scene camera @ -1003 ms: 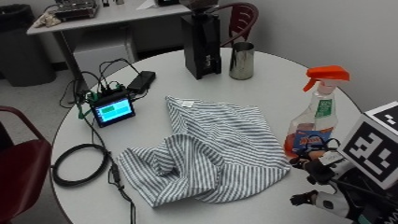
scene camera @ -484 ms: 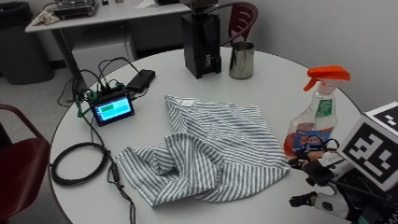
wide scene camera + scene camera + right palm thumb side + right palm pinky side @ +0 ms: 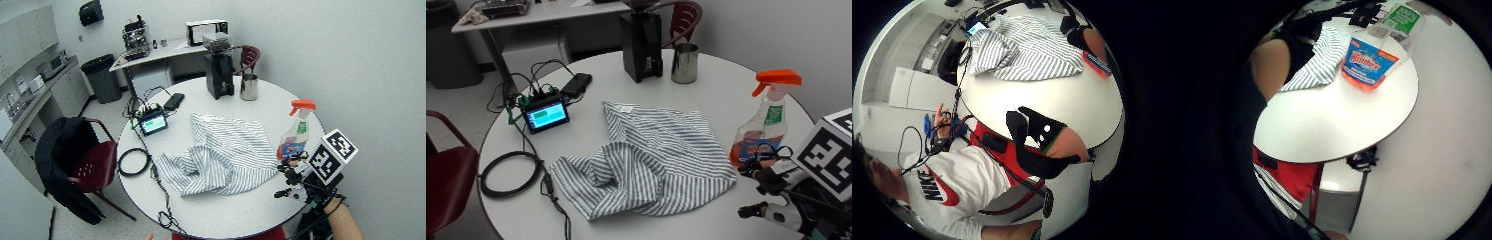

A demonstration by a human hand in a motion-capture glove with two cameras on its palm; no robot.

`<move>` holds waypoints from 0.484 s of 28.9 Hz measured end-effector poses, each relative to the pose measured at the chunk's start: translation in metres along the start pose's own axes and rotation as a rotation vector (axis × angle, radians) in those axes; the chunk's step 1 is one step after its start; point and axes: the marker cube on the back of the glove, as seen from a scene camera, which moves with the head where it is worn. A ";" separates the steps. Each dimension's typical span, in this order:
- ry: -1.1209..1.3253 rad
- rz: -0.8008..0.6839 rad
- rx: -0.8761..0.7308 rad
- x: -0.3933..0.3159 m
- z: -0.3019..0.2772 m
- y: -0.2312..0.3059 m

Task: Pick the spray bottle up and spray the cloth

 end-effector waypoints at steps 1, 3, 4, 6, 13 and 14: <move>-0.003 0.006 0.001 0.001 0.000 0.000; -0.006 0.020 0.002 0.005 0.000 -0.001; -0.009 0.027 0.000 0.006 0.002 -0.003; -0.025 0.040 -0.004 0.008 0.006 -0.009; -0.293 0.208 0.056 0.032 0.018 -0.053; -0.321 0.232 0.072 0.036 0.018 -0.058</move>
